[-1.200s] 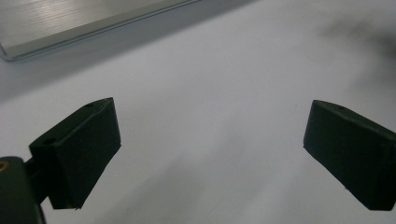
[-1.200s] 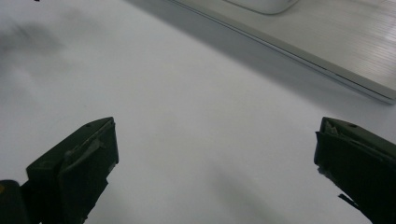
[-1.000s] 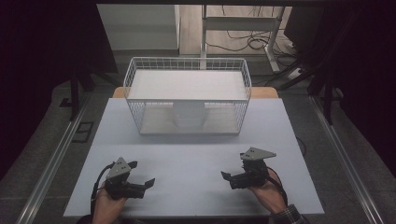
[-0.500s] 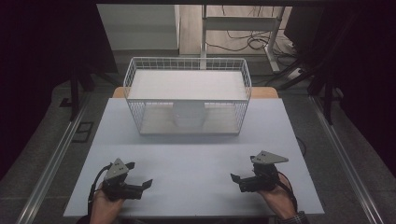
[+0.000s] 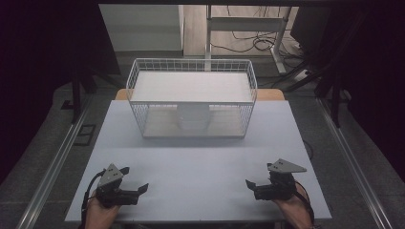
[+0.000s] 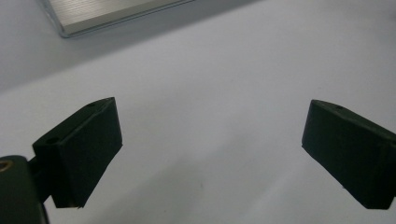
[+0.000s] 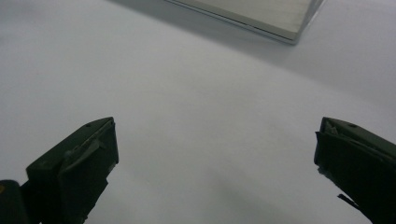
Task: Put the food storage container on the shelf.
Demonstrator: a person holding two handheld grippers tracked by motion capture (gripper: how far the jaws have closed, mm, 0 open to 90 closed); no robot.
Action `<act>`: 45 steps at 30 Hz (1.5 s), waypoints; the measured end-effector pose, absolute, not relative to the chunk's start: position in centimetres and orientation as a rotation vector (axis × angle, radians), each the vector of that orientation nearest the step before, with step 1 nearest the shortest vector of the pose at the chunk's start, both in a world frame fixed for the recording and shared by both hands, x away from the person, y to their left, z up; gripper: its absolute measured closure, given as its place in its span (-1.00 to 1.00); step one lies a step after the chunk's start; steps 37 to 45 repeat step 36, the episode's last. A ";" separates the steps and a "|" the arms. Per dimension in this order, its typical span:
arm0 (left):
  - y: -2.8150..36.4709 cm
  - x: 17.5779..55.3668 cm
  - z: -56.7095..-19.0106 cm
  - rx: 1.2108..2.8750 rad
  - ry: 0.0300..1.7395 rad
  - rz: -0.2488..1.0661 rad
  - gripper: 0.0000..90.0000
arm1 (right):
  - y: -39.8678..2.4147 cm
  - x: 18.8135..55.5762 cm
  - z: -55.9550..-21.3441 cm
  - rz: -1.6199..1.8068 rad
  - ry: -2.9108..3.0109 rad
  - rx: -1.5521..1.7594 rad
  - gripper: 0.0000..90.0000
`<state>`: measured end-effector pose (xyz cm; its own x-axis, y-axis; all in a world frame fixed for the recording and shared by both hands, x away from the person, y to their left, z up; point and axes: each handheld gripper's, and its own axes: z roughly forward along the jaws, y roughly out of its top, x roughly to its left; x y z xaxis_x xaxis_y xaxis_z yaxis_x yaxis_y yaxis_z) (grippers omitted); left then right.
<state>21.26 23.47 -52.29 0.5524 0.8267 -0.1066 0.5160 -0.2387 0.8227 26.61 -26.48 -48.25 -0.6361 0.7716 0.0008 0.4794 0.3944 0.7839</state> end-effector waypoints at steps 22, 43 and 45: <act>25.2 20.4 -52.8 1.885 1.160 0.428 -0.92 | -29.6 25.3 -50.0 1.033 2.263 1.198 -1.00; 25.2 20.9 -53.0 1.899 1.191 0.388 -0.88 | -29.7 25.8 -50.3 1.006 2.291 1.251 -0.94; 25.2 20.9 -53.0 1.899 1.191 0.388 -0.88 | -29.7 25.8 -50.3 1.006 2.291 1.251 -0.94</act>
